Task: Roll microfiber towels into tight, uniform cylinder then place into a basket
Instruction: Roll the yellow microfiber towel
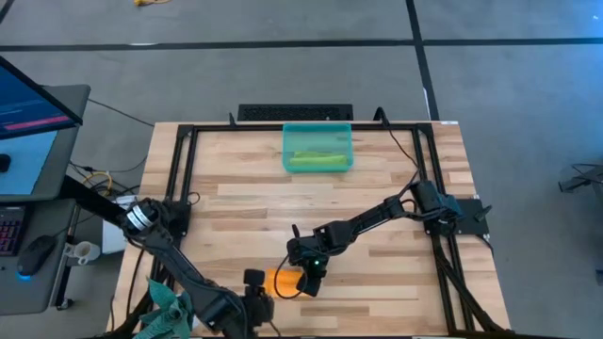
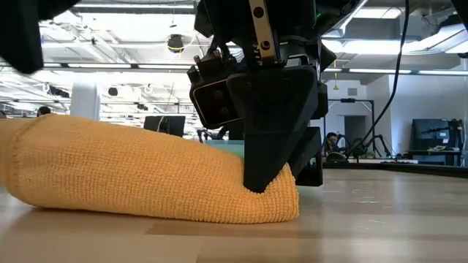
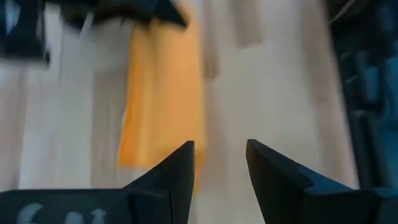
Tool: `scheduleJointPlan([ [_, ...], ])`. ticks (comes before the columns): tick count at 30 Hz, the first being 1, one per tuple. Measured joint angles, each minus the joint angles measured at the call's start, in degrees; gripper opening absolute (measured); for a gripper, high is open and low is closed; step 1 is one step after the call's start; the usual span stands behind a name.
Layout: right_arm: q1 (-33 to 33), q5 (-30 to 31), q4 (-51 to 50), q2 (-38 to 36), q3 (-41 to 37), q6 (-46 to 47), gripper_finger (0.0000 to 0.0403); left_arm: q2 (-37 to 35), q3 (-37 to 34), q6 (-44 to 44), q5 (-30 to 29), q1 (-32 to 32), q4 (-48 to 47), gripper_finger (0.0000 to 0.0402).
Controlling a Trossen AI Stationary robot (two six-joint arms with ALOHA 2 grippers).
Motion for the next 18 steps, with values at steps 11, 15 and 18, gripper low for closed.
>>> scheduleJointPlan([
  [11, -0.02, -0.09, 0.09, 0.02, -0.06, -0.02, 0.0049, 2.2, 0.09, 15.48, 4.31, 5.38, 9.33, 0.0138],
  [15, -0.02, -0.17, 0.18, 0.02, -0.07, 0.0, 0.0049, 3.65, 0.07, 16.05, 4.83, 7.32, 7.76, 0.0138],
  [18, -0.02, -0.15, 0.09, 0.02, -0.04, -0.02, 0.0049, 3.61, 0.09, 13.95, 3.27, 8.01, 4.7, 0.0138],
])
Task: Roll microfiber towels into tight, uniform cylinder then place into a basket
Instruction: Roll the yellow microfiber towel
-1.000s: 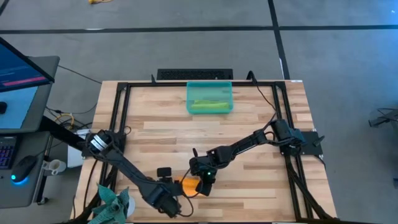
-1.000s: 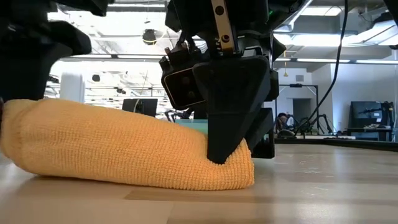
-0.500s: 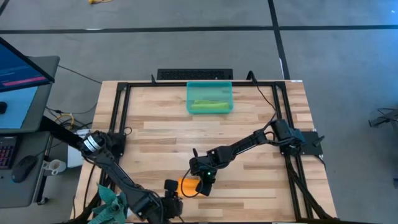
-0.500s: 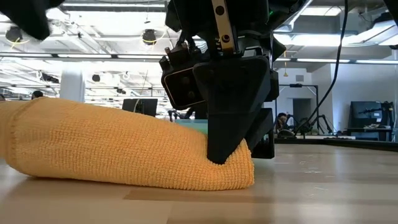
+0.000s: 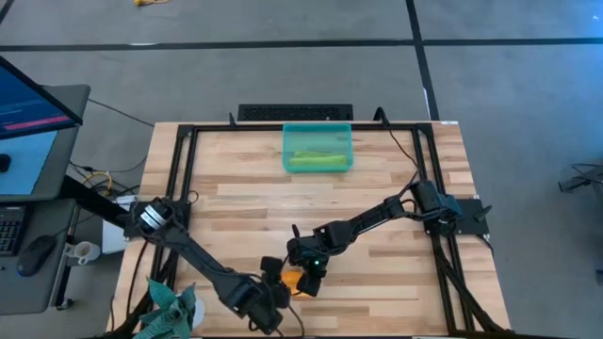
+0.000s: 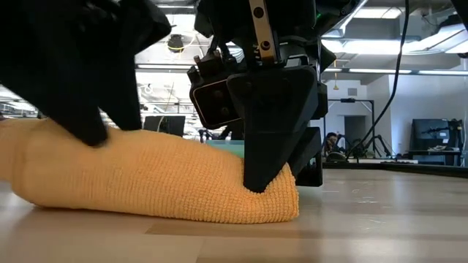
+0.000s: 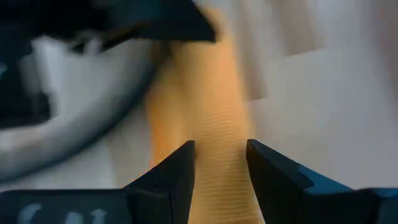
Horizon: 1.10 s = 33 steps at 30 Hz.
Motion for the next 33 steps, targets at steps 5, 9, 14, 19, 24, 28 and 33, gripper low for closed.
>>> scheduleJointPlan([
  [5, 0.0, -0.33, 0.15, 0.02, 0.0, 0.02, 0.0049, 0.44, 0.07, -2.35, 0.08, 0.51, -3.23, 0.0138],
  [9, 0.0, -0.46, 0.27, 0.02, 0.02, 0.28, 0.0049, 1.36, -0.09, -2.97, 2.37, 0.91, -3.33, 0.0138],
  [14, 0.01, -0.9, 0.37, 0.02, 0.04, 0.47, 0.0049, 1.52, -3.11, -5.0, 4.61, 1.85, -2.23, 0.0138],
  [19, 0.0, -0.96, 0.48, 0.02, 0.04, 0.5, 0.0049, 1.42, -4.14, -7.5, 5.55, 2.11, -2.2, 0.0138],
  [24, 0.0, -1.05, 0.54, 0.02, 0.04, 0.48, 0.0049, -0.04, -2.92, -7.21, 5.04, 1.0, -4.35, 0.0138],
  [28, 0.0, -1.38, 0.5, 0.04, 0.04, 0.48, 0.0049, -3.18, -2.46, -7.67, 1.29, -0.42, -5.09, 0.0138],
  [33, 0.04, -1.55, 0.48, 0.07, 0.02, 0.47, 0.0049, -4.4, -2.45, -3.68, -6.13, -2.14, 0.49, 0.0138],
])
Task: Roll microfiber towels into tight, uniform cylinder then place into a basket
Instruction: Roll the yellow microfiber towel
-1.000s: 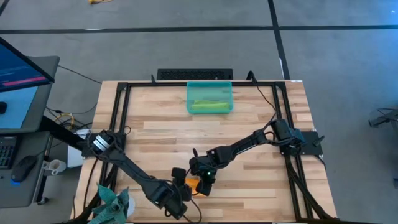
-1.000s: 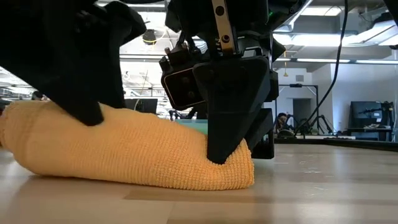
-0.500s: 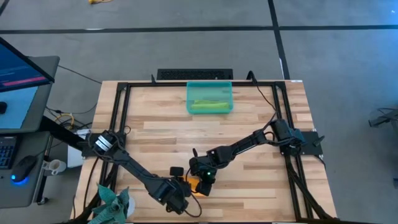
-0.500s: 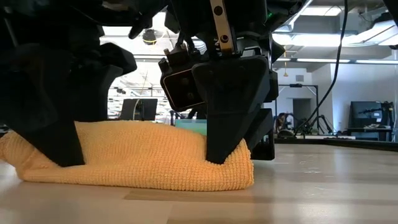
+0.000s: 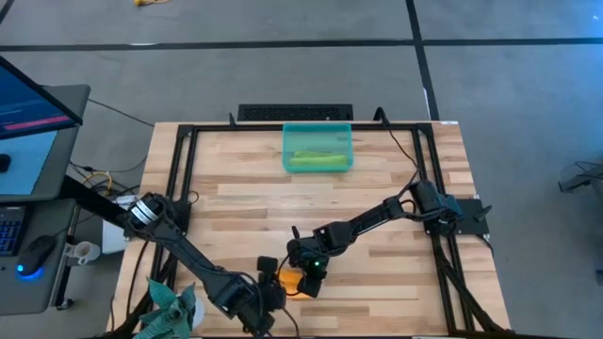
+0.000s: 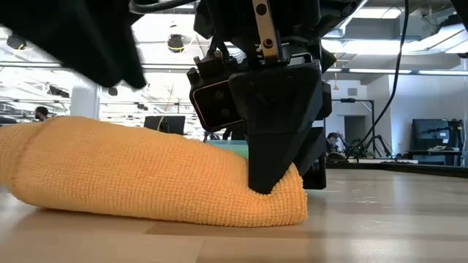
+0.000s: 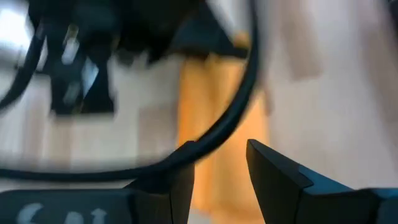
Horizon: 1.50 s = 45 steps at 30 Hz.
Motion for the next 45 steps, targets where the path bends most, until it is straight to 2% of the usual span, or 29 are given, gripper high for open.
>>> scheduleJointPlan([
  [2, 0.0, 0.02, 0.0, 0.0, 0.0, 0.01, 0.0049, 0.04, -0.44, 4.14, 1.6, -0.12, 5.96, 0.0138],
  [4, 0.0, 0.02, 0.02, 0.0, 0.0, -0.01, 0.0049, 0.43, -0.81, 7.52, 6.21, 0.28, 11.07, 0.0138],
  [6, 0.0, 0.08, -0.05, 0.0, 0.0, -0.01, 0.0049, 0.49, -1.23, 8.91, 9.48, 0.87, 12.33, 0.0138],
  [10, 0.01, 0.06, -0.03, 0.0, -0.02, -0.01, 0.0049, 0.49, -2.27, 8.13, 9.56, 2.15, 11.17, 0.0138],
  [12, 0.0, 0.06, -0.03, 0.0, -0.02, 0.01, 0.0049, 0.49, -3.69, 7.95, 11.5, 2.94, 12.22, 0.0138],
  [15, 0.0, 0.02, -0.05, 0.0, -0.02, -0.05, 0.0049, 0.44, -6.22, 6.29, 14.38, 4.25, 13.76, 0.0138],
  [21, 0.0, 0.12, 0.0, 0.0, -0.02, -0.15, 0.0049, 0.44, -8.57, 3.02, 12.49, 5.31, 13.73, 0.0138],
  [31, 0.0, 0.34, 0.26, 0.0, 0.02, 1.43, 0.0051, 0.19, -11.87, -7.21, 19.98, 6.05, 14.65, 0.0138],
  [37, -0.07, 0.92, 0.69, 0.07, 0.06, 0.48, 0.0082, 0.12, -13.38, -11.67, 21.55, 6.03, 15.08, 0.0138],
  [45, 0.37, 3.54, 2.95, -0.02, -0.02, -1.33, 0.0154, 0.25, -13.57, -12.18, 23.2, 6.65, 14.69, 0.0138],
])
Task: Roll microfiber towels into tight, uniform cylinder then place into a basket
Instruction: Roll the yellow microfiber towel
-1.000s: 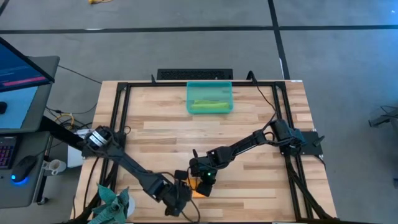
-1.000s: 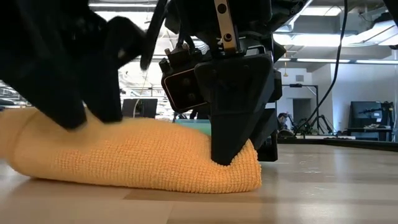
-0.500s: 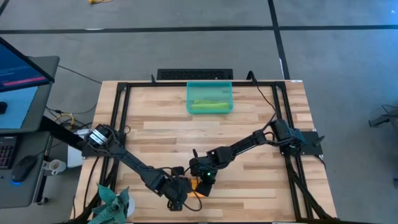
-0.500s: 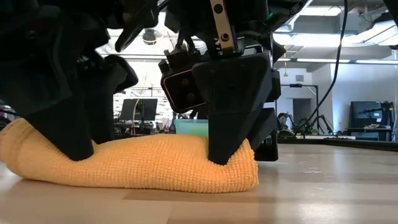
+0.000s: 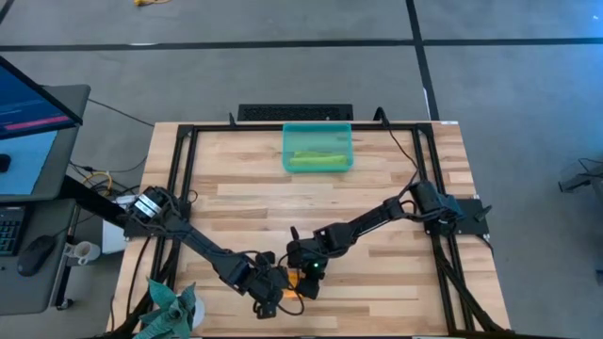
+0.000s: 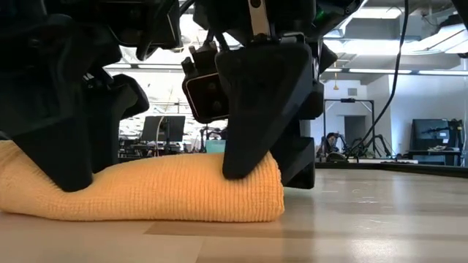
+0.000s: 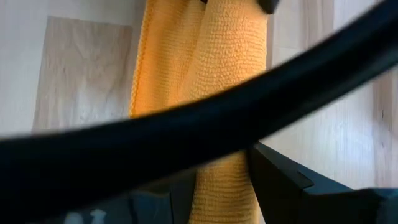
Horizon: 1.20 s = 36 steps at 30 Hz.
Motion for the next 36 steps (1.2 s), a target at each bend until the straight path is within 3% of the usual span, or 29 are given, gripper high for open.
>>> scheduleJointPlan([
  [6, -0.59, -2.31, 0.53, -0.37, -0.02, -0.51, 0.0182, 0.07, -0.02, -3.38, 0.11, 0.41, 0.0, 0.0138],
  [13, -0.5, -0.72, -5.99, -3.41, -0.25, -4.84, 0.0175, 0.09, -0.02, -9.71, -0.37, 0.41, 0.04, 0.0138],
  [20, 0.31, 9.04, -19.76, -7.74, -0.22, -10.86, 0.0165, 0.09, -0.11, -11.62, -0.79, 0.53, 0.29, 0.0138],
  [29, 3.06, 19.97, -29.57, -13.99, -0.78, -19.28, 0.0161, 0.14, -0.1, -10.73, -2.79, 0.7, 1.33, 0.0138],
  [32, 5.17, 23.0, -28.64, -15.63, -3.69, -22.44, 0.0156, 0.2, -0.04, -10.44, -5.65, 0.76, 1.76, 0.0138],
  [36, 7.69, 24.5, -21.58, -15.82, -9.1, -20.03, 0.0148, 0.22, -0.04, -10.18, -7.0, 0.67, 2.15, 0.0138],
])
